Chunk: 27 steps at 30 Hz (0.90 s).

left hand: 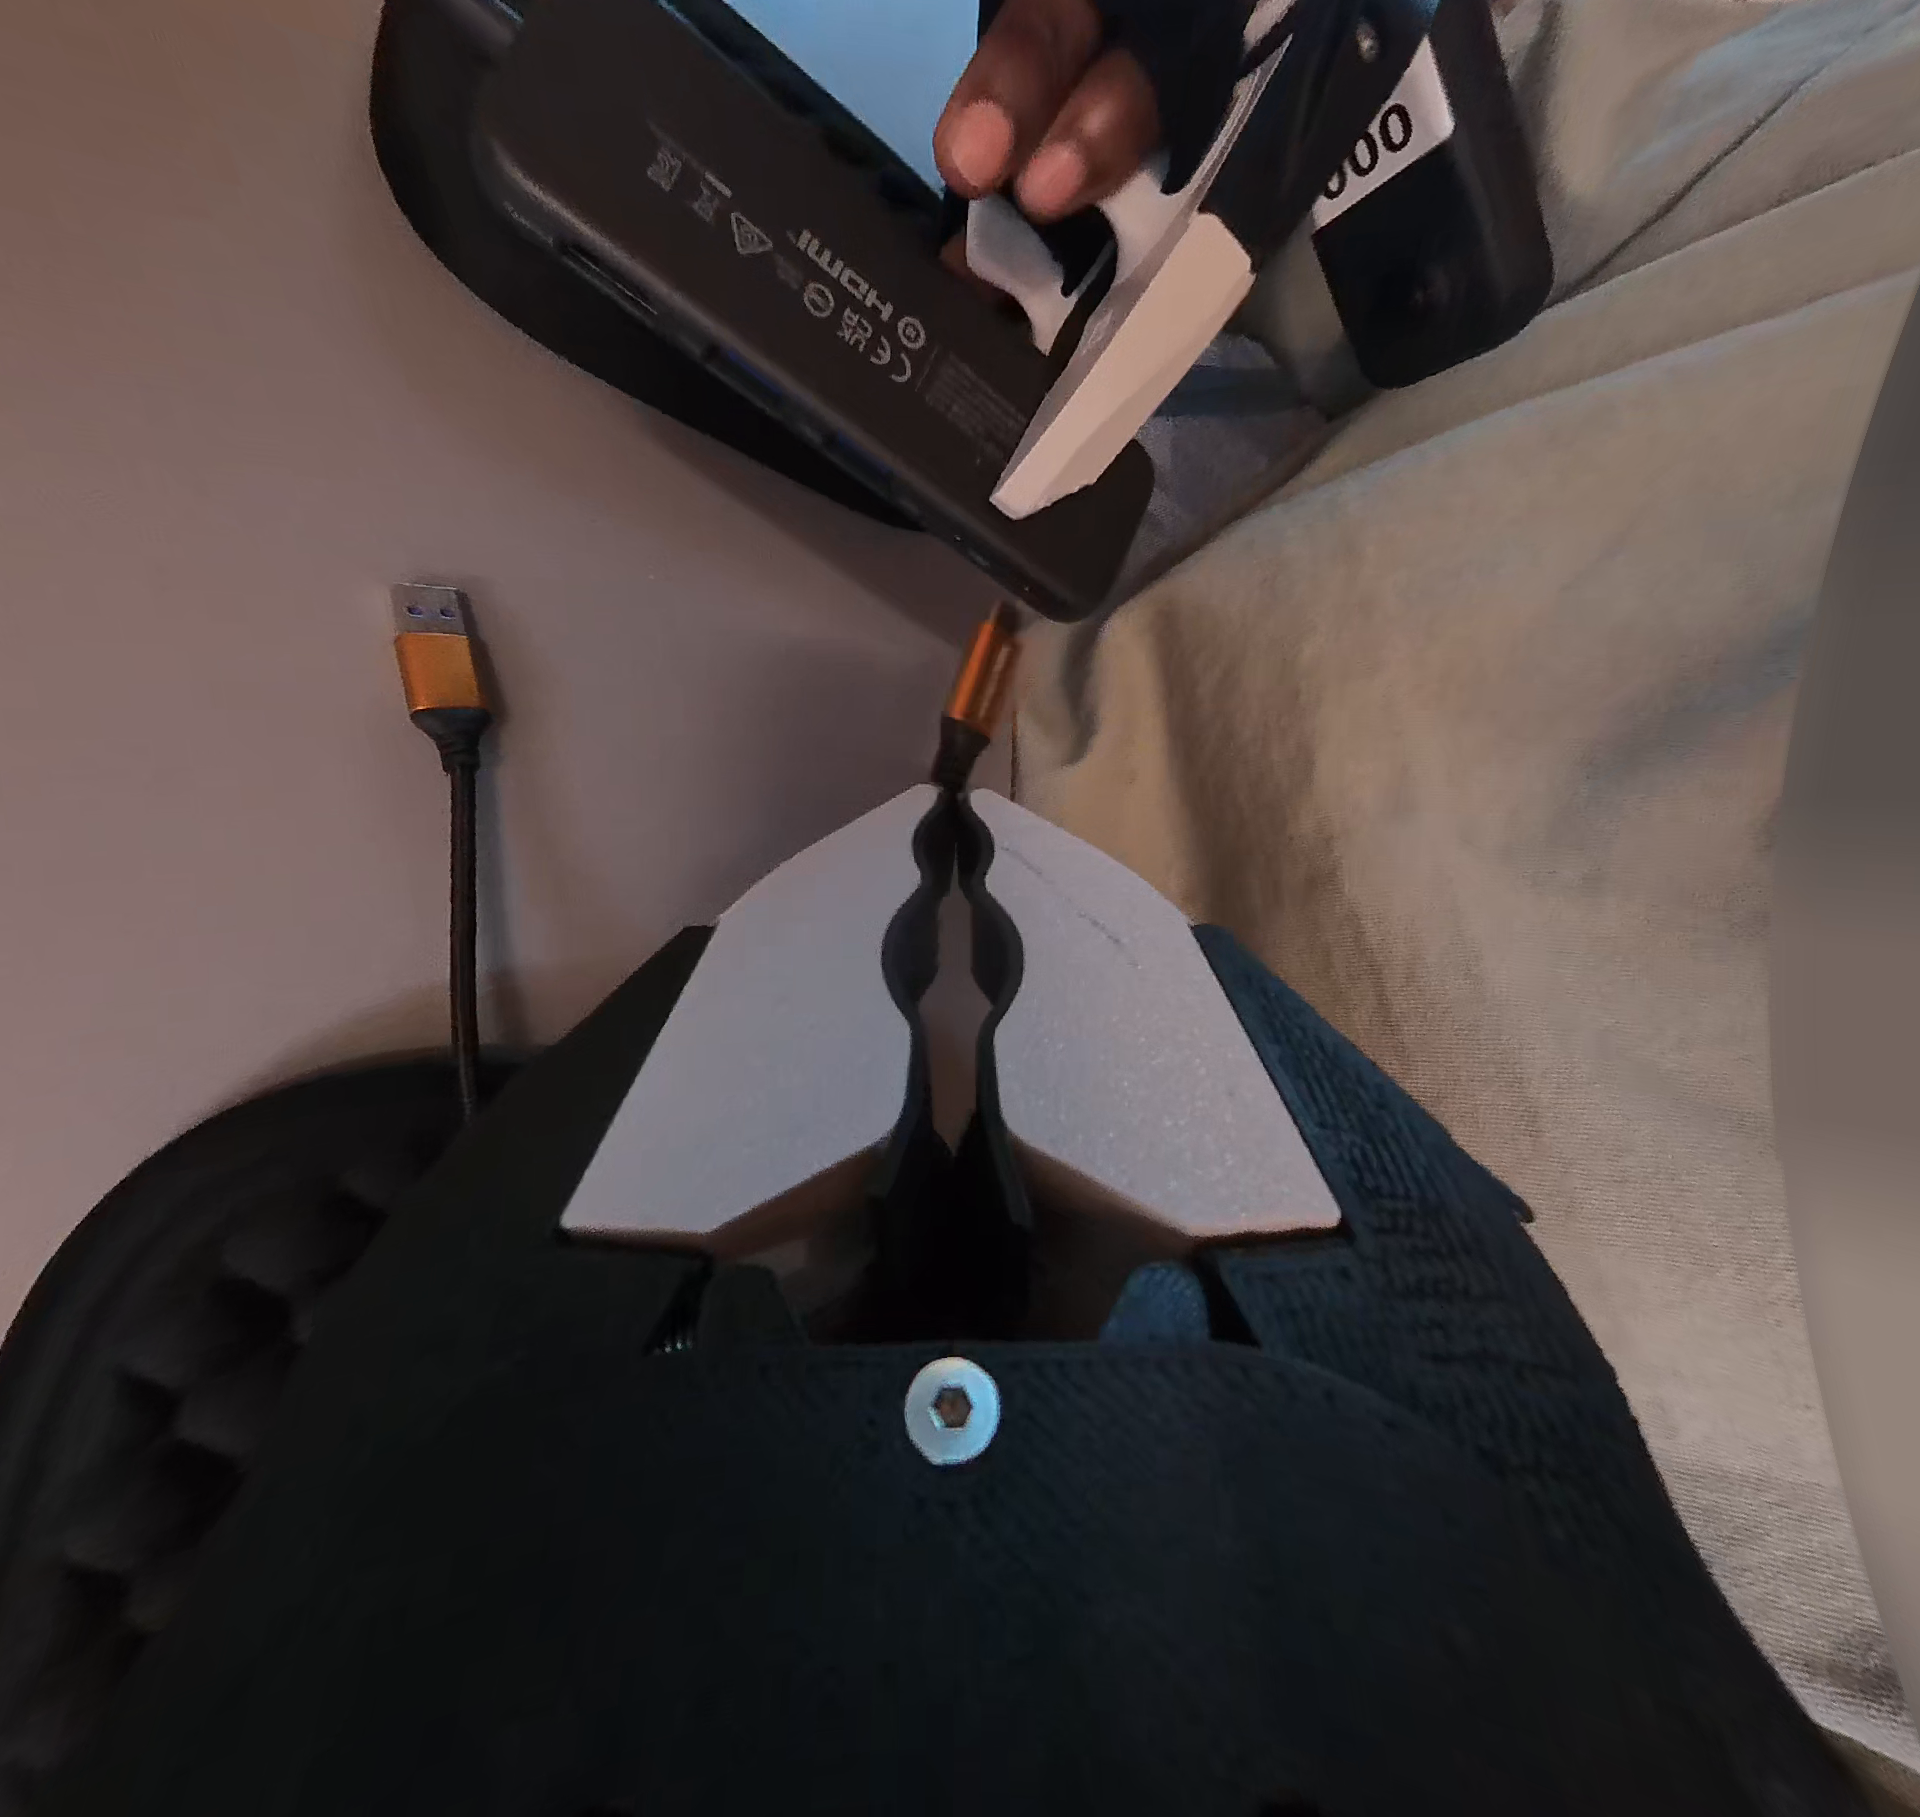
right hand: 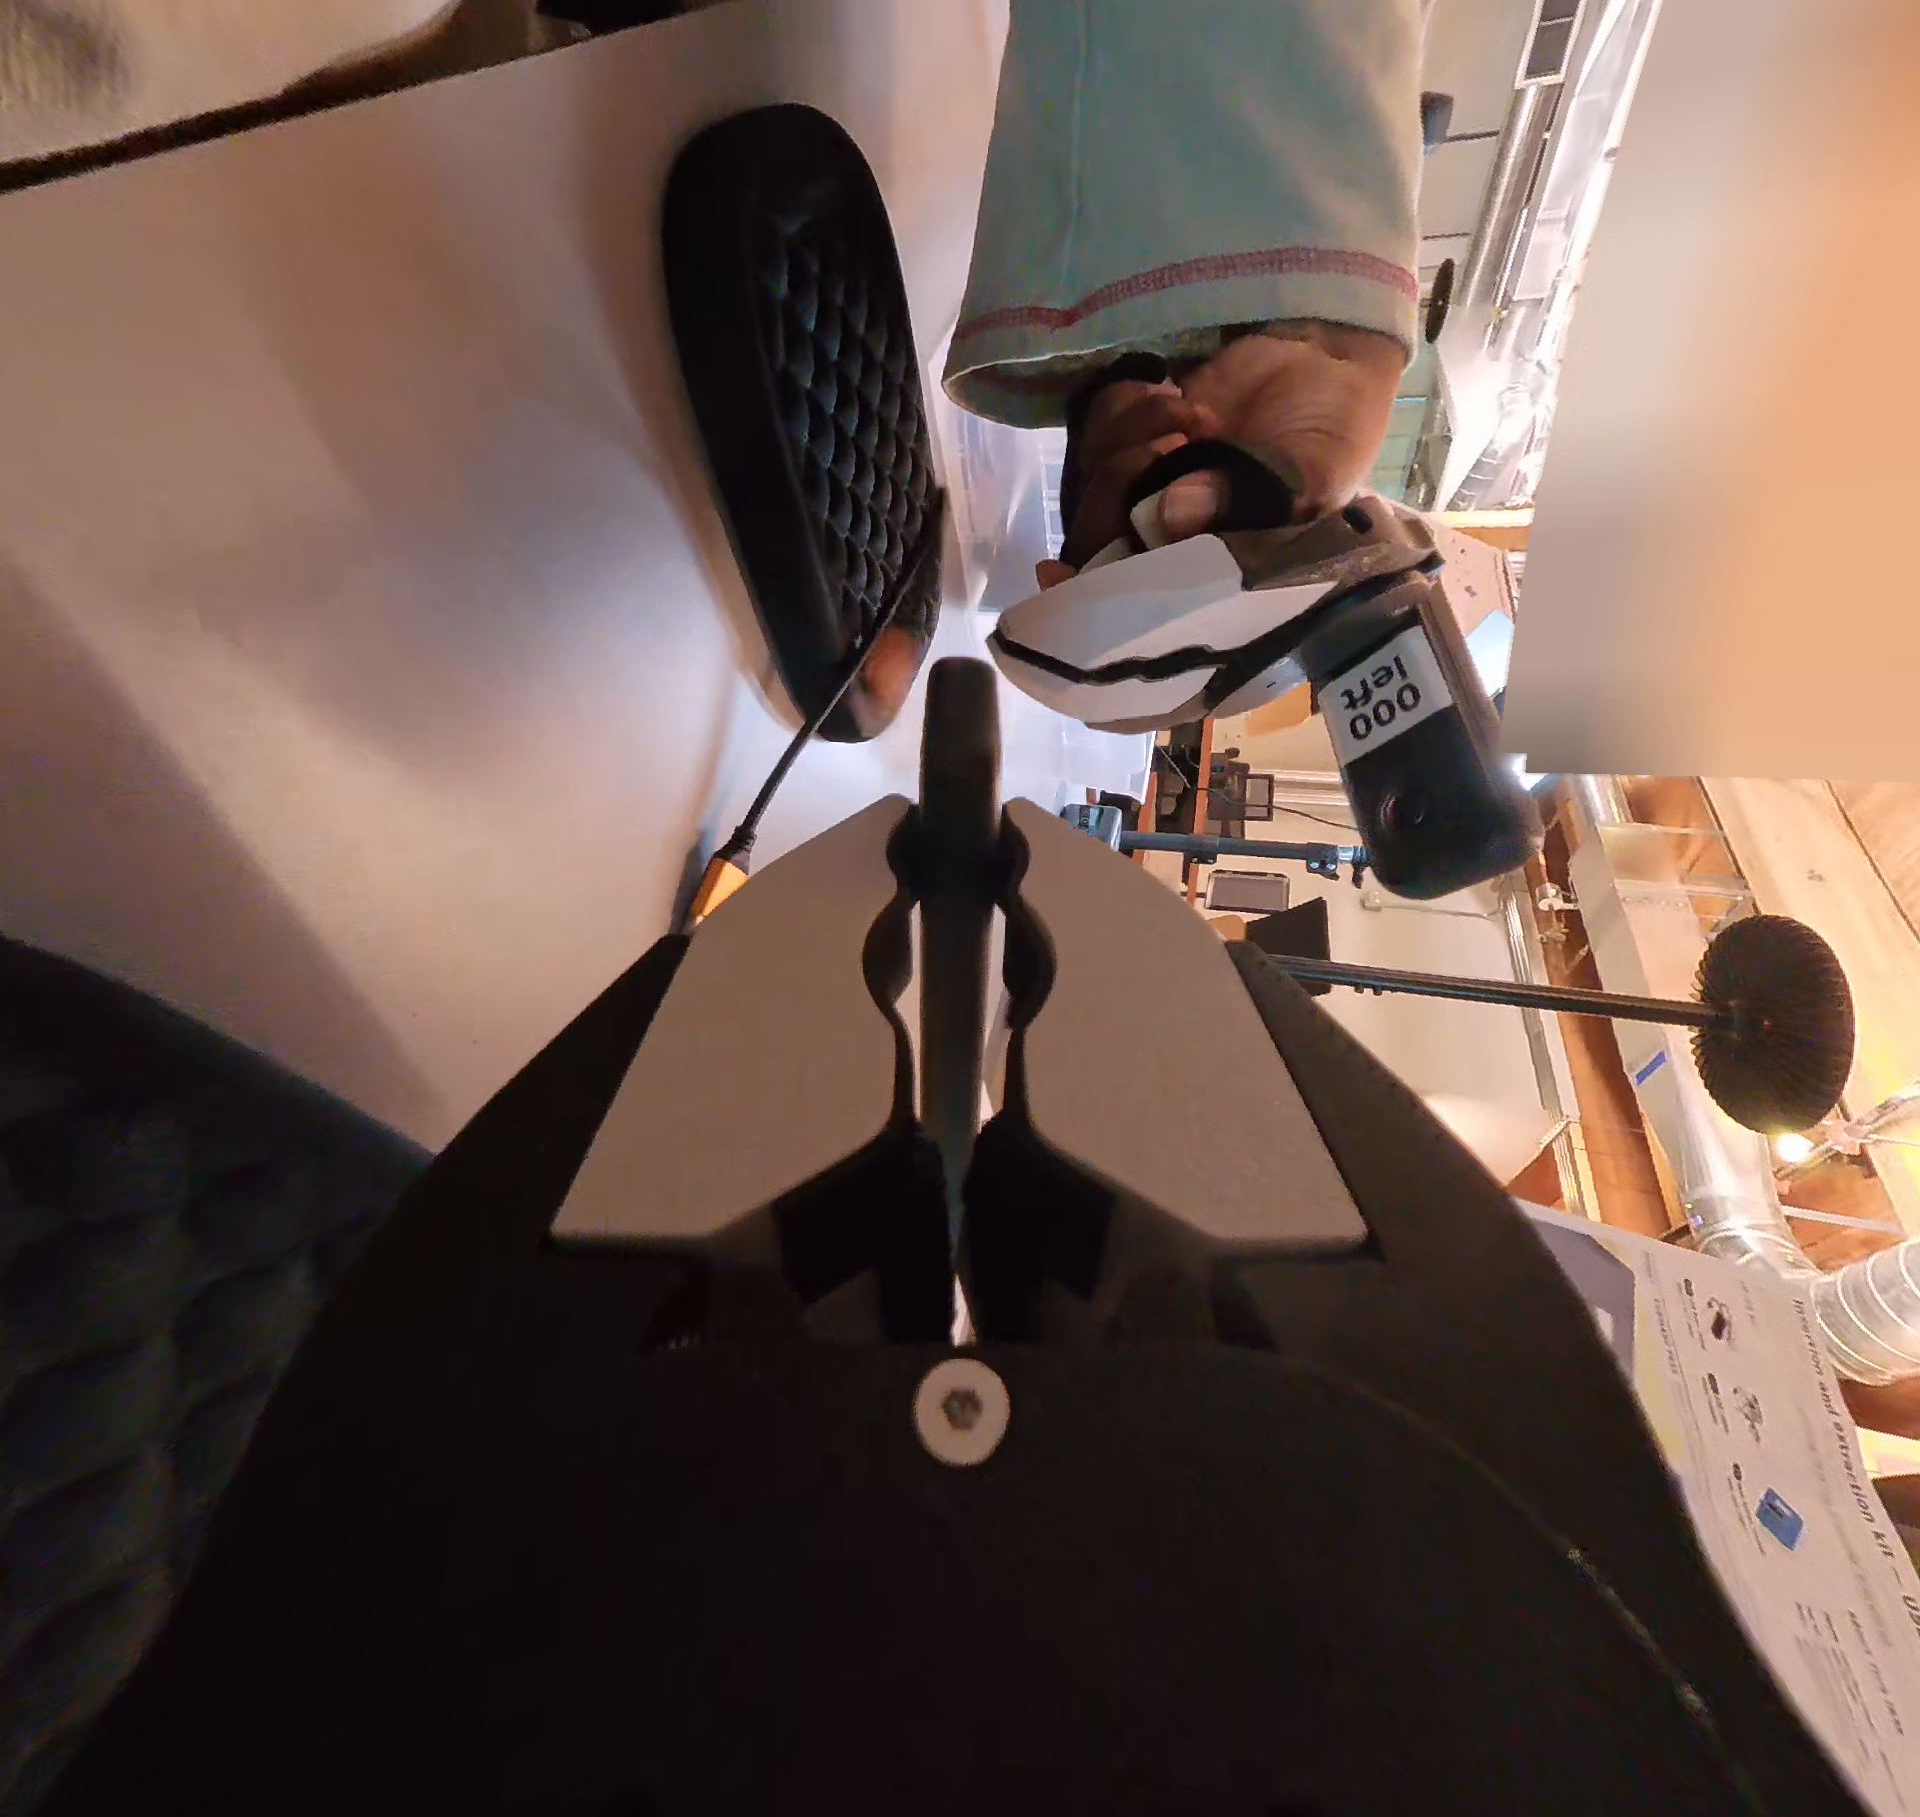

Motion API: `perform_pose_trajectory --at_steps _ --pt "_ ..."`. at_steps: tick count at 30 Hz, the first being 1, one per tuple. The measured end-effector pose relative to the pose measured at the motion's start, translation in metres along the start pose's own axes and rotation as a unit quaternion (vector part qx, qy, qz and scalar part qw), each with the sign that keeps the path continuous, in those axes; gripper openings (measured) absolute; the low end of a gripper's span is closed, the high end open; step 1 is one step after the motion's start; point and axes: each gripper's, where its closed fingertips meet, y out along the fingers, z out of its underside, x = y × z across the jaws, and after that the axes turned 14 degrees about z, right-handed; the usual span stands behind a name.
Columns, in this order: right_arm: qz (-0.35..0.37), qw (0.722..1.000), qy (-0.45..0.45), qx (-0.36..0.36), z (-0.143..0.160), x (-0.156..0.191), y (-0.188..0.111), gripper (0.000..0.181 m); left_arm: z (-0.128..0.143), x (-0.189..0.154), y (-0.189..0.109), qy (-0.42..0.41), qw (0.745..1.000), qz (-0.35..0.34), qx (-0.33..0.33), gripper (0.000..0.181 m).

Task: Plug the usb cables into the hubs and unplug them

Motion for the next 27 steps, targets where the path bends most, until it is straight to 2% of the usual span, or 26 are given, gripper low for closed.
perform_pose_trajectory --at_steps 7,9,11,14,18,21,23,25,27 --pt "-0.013 1.0 -0.024 0.003 0.003 0.006 0.002 0.012 0.009 0.01 0.004 0.009 1.0 -0.01 0.026 0.001" --pt "-0.017 1.0 -0.02 0.011 0.007 0.008 -0.001 0.012 0.019 0.013 0.008 0.053 0.997 -0.027 0.057 0.001" --pt "-0.016 1.0 -0.013 0.021 0.009 0.008 -0.003 0.012 0.03 0.02 0.014 0.14 0.982 -0.076 0.102 0.008" --pt "-0.014 0.999 -0.003 0.041 0.013 0.01 -0.006 0.012 0.039 0.024 0.028 0.261 0.943 -0.151 0.139 0.021" --pt "-0.002 0.998 0.019 0.053 0.013 0.013 -0.01 0.012 0.046 0.023 0.046 0.373 0.891 -0.207 0.158 0.03" --pt "0.012 0.998 0.029 0.061 0.012 0.012 -0.013 0.012 0.047 0.025 0.049 0.458 0.832 -0.255 0.184 0.035" --pt "0.023 0.997 0.037 0.065 0.012 0.009 -0.015 0.012 0.045 0.032 0.045 0.504 0.78 -0.303 0.215 0.037" --pt "0.033 0.996 0.043 0.07 0.013 0.006 -0.017 0.012 0.045 0.036 0.045 0.541 0.74 -0.323 0.234 0.038" --pt "0.042 0.995 0.047 0.075 0.013 0.003 -0.019 0.012 0.048 0.038 0.049 0.548 0.732 -0.32 0.247 0.039"
